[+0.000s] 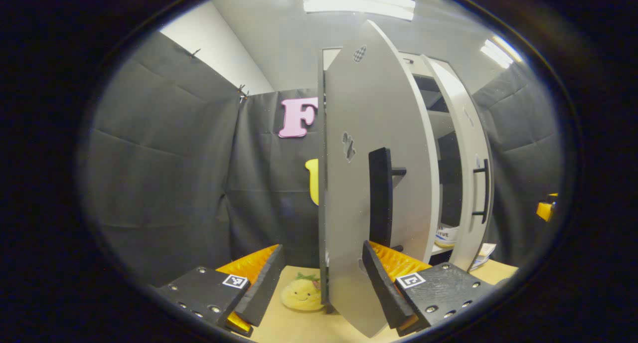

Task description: Grab one shoe with the right hand and put it into the shoe cabinet, grab the other shoe with the left hand and put it into the shoe cabinet; then close the right door with the right hand and the left door with the left hand.

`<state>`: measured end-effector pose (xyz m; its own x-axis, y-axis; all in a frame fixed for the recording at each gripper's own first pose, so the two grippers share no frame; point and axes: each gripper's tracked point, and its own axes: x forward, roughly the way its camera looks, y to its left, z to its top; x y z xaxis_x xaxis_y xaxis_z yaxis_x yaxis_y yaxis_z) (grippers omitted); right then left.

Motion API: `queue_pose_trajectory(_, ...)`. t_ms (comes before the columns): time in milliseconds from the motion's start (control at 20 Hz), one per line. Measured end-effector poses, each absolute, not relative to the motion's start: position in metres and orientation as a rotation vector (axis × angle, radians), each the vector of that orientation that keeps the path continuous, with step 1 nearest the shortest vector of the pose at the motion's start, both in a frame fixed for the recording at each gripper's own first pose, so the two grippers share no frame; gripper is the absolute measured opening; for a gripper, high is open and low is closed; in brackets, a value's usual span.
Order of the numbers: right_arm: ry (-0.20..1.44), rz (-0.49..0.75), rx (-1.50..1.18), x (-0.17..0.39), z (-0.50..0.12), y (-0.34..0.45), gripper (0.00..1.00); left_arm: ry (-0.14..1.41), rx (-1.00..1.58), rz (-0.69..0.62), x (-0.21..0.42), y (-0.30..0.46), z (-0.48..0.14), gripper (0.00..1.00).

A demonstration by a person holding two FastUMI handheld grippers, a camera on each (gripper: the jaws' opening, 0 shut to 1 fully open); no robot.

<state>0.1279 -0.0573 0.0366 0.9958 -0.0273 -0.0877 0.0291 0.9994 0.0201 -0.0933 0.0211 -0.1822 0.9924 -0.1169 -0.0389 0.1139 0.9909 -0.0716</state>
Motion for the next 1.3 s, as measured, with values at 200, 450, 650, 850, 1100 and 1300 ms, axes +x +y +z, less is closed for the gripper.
queue_pose_trajectory(200, 0.095, -0.042, 0.013, 0.126, 0.033, -0.067, 0.96, 0.033, -0.07, -0.184, -0.093, 0.006, -0.179, 0.96)
queue_pose_trajectory(450, 0.108, -0.044, 0.016, 0.125, 0.024, -0.073, 0.96, 0.02, -0.044, -0.251, -0.095, -0.012, -0.178, 0.96)
queue_pose_trajectory(650, 0.105, -0.036, 0.018, 0.125, 0.024, -0.07, 0.96, 0.022, -0.067, -0.255, -0.095, -0.015, -0.176, 0.96)
queue_pose_trajectory(850, 0.099, -0.001, 0.029, 0.128, 0.03, -0.055, 0.94, 0.019, -0.08, -0.239, -0.096, -0.011, -0.173, 0.96)
queue_pose_trajectory(1100, 0.072, 0.07, 0.049, 0.124, 0.046, -0.024, 0.96, 0.006, -0.045, -0.226, -0.101, 0.001, -0.172, 0.94)
queue_pose_trajectory(1300, 0.06, 0.115, 0.052, 0.11, 0.052, -0.005, 0.96, 0.02, -0.035, -0.209, -0.112, 0.012, -0.173, 0.89)
